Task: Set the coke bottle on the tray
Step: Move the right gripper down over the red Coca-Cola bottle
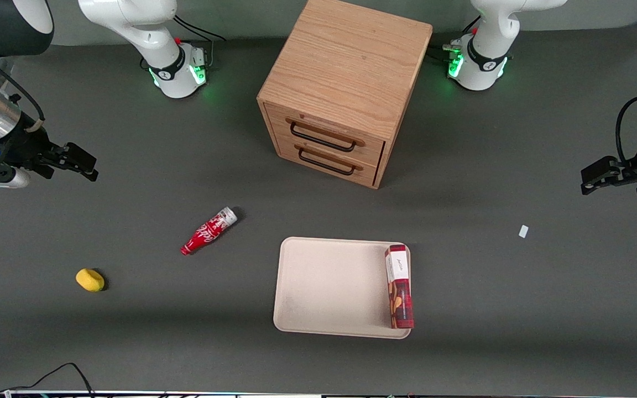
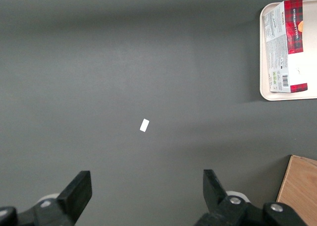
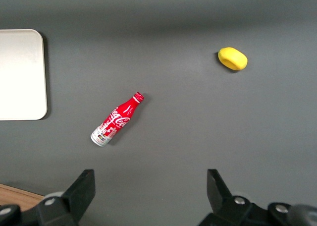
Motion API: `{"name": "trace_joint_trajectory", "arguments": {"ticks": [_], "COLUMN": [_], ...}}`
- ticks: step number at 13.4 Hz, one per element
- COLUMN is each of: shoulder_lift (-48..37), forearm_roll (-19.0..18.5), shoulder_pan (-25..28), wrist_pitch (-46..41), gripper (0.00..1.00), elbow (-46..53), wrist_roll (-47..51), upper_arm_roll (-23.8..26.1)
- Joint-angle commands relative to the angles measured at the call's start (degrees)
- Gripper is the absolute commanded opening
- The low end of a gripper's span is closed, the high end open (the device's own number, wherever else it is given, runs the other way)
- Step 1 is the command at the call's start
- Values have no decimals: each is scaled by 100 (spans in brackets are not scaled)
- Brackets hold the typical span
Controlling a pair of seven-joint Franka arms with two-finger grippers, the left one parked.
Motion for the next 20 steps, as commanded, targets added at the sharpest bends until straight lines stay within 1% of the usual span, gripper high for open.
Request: {"name": "trace_joint_trajectory", "arguments": {"ticks": [1,5,6,7,8,11,12,13,14,15,16,19,20], "shoulder_lift": [-159,-11,112,261,445,1104,1280,1404,1518,1667,1869,2475,2651], "forearm_roll": [61,61,130,314,420,386,325,159,-208,-455,-528,-590,-668], "shoulder_pan": [-105,-105,-79,-96,-88,-35,-26,-9,-8,-8,0,-9,-17], "wrist_pitch": [-141,-133,-107,-46,103,813,1173,1707,2209,2666,2975,3495,3575], "gripper": [100,100,100,100,100,100,100,100,100,100,100,100,100], "elbow": [-63,-80,-89,-106,-124,-281,-474,-815,-1166,-1457,-1599,-1627,-1601], "wrist_roll": [111,470,802,1415,1934,3139,3570,4053,4458,4766,4987,5418,5568], "upper_arm_roll": [145,233,303,452,592,970,1085,1225,1322,1349,1350,1341,1341]}}
